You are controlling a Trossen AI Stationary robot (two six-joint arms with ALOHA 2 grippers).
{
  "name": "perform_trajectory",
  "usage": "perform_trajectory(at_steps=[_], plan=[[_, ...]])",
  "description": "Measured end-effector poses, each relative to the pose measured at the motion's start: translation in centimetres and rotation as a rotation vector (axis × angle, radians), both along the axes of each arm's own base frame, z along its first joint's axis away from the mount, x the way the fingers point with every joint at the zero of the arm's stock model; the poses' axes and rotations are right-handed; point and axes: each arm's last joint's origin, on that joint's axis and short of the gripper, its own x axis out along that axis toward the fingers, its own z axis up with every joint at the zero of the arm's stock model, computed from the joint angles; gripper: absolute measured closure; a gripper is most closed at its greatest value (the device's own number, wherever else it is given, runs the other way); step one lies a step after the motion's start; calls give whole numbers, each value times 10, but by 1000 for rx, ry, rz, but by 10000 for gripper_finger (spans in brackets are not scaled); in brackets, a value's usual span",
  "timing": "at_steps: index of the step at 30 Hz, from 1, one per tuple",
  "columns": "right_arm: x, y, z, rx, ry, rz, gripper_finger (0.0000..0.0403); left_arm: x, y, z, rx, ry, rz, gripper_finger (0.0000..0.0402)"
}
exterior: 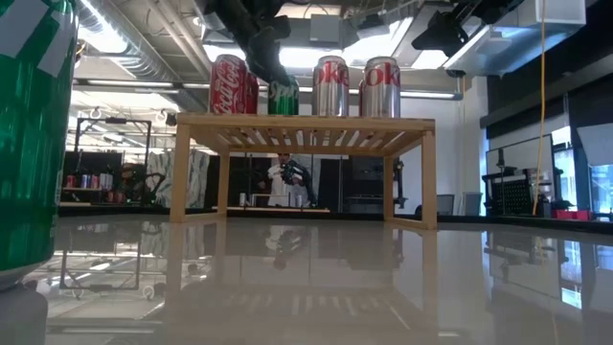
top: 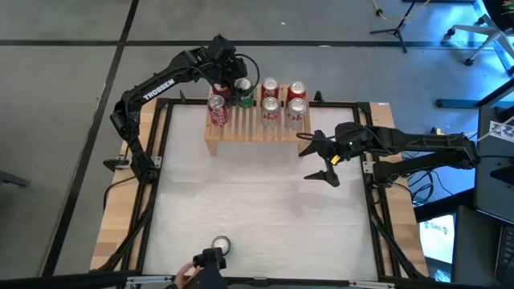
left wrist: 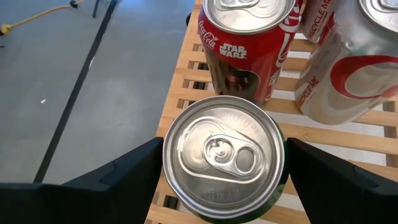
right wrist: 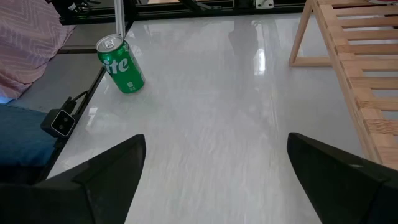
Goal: Place canned beverage on shelf
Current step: Adjust the green soda cans on the shelf
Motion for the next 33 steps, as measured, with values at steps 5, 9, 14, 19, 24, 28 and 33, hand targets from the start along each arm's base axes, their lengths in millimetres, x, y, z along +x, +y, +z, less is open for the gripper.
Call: perform_trajectory(at_steps=[5,9,14,19,24,28,33], plan=[[0,0,0,0,0,0,17,0,0,0,-1,-2,2,86],[0,0,0,0,0,0,17,1,0,0,3,-8,1,86],[0,0,0,0,0,0,17,1,0,0,3,-9,1,86],[0,0,0,0,0,0,17,2,-2,0,-10,-15,0,85],[0,0,0,0,0,0,17,4,-3,0,-33,-29,24,85],[0,0,0,0,1,0,17,4,-3,0,-35,-29,27,85],[0,0,0,0,0,0,17,4,-3,0,-29,-27,33,85]])
